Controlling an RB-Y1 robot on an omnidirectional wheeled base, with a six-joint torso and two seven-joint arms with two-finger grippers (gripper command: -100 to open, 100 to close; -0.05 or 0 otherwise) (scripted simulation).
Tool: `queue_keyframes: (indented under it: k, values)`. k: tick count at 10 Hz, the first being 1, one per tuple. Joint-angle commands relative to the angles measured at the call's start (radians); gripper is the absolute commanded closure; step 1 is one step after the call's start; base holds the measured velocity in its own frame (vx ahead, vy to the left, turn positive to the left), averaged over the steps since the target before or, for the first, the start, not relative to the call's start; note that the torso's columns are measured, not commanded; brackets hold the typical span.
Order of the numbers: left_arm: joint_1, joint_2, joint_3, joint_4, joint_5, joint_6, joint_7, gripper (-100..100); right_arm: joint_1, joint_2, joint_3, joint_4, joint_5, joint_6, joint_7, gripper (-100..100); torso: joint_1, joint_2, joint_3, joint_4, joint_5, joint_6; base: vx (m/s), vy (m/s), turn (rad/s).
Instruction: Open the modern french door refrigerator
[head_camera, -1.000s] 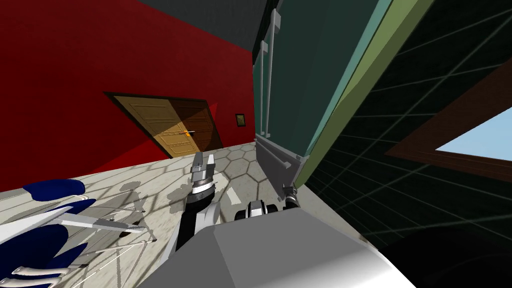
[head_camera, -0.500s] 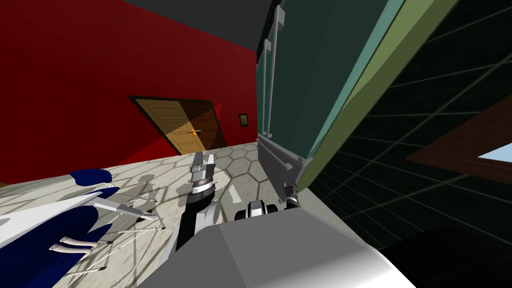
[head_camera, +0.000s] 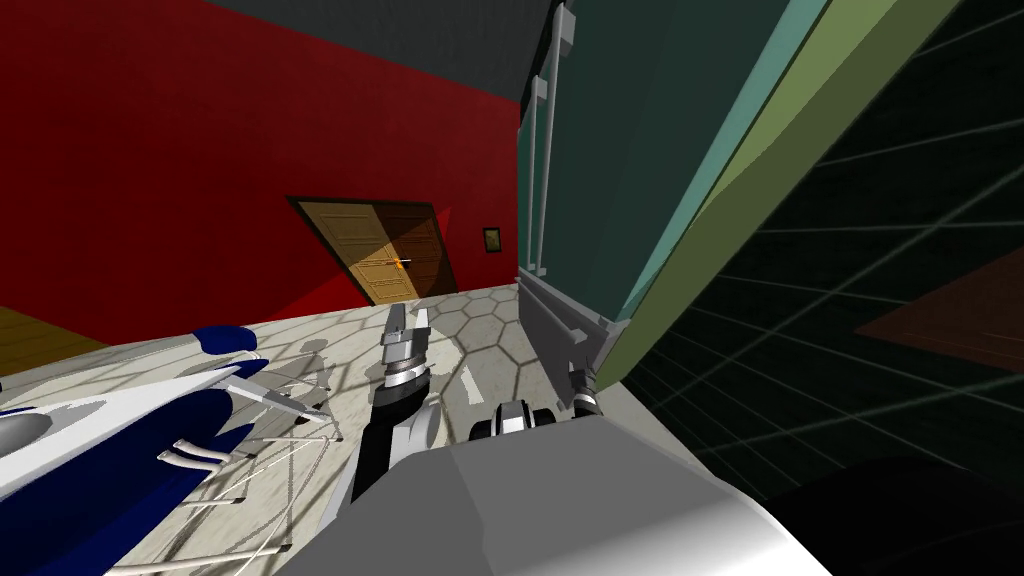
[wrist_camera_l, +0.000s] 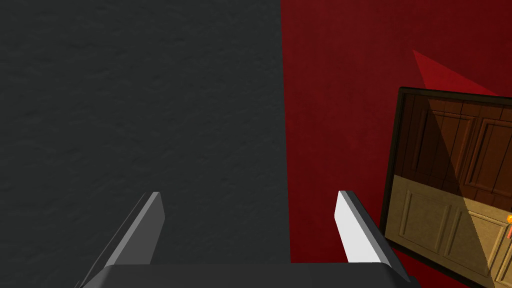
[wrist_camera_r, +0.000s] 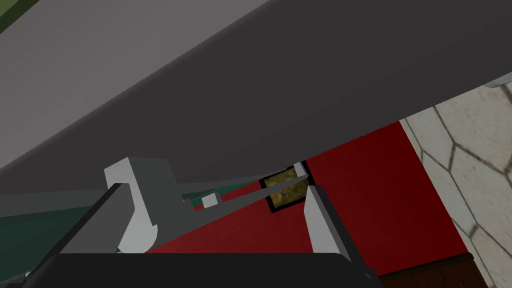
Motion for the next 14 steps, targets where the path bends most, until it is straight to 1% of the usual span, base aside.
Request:
queue_keyframes:
  k: [1, 2, 3, 5, 7, 8, 11, 12, 13, 14]
  values:
    - [0.0, 0.0, 0.0, 0.0, 0.0, 0.0, 0.0, 0, -0.014, -0.017, 0.016, 0.033, 0.062, 0.049, 0.003, -100, -0.001, 0.0, 0.0, 0.0, 0.0, 0.0, -0.001, -0.052, 0.077]
    - [0.0, 0.0, 0.0, 0.0, 0.0, 0.0, 0.0, 0, -0.025, -0.031, 0.029, 0.057, 0.101, 0.086, 0.007, -100, 0.0, 0.0, 0.0, 0.0, 0.0, 0.0, 0.001, -0.056, 0.143]
    - [0.0, 0.0, 0.0, 0.0, 0.0, 0.0, 0.0, 0, -0.025, -0.031, 0.029, 0.057, 0.106, 0.086, 0.007, -100, 0.0, 0.0, 0.0, 0.0, 0.0, 0.0, 0.005, -0.049, 0.057]
    - [0.0, 0.0, 0.0, 0.0, 0.0, 0.0, 0.0, 0, -0.046, -0.057, 0.052, 0.1, 0.177, 0.152, 0.016, -100, 0.0, 0.0, 0.0, 0.0, 0.0, 0.0, 0.003, -0.068, 0.14]
    - [0.0, 0.0, 0.0, 0.0, 0.0, 0.0, 0.0, 0, -0.064, -0.078, 0.071, 0.134, 0.238, 0.204, 0.024, -100, -0.002, 0.001, 0.001, 0.0, -0.001, 0.0, -0.006, -0.098, 0.165]
    - [0.0, 0.0, 0.0, 0.0, 0.0, 0.0, 0.0, 0, -0.072, -0.086, 0.078, 0.147, 0.267, 0.225, 0.027, -100, -0.001, 0.0, 0.0, 0.0, 0.0, 0.0, 0.011, -0.093, 0.137]
    - [0.0, 0.0, 0.0, 0.0, 0.0, 0.0, 0.0, 0, -0.09, -0.105, 0.096, 0.179, 0.324, 0.274, 0.036, -100, 0.002, 0.0, 0.0, 0.001, 0.002, -0.001, -0.006, -0.071, 0.093]
    - [0.0, 0.0, 0.0, 0.0, 0.0, 0.0, 0.0, 0, -0.08, -0.1, 0.094, 0.17, 0.311, 0.259, 0.037, -100, 0.002, -0.001, -0.001, 0.002, 0.002, -0.002, -0.005, -0.032, 0.017]
    - [0.0, 0.0, 0.0, 0.0, 0.0, 0.0, 0.0, 0, -0.097, -0.117, 0.084, 0.155, 0.295, 0.232, 0.04, -100, 0.004, -0.001, -0.001, 0.001, 0.002, -0.001, -0.022, 0.013, 0.007]
    - [0.0, 0.0, 0.0, 0.0, 0.0, 0.0, 0.0, 0, -0.106, -0.125, 0.078, 0.147, 0.285, 0.217, 0.041, -100, 0.002, -0.002, -0.002, 0.002, 0.003, -0.002, -0.039, 0.035, 0.007]
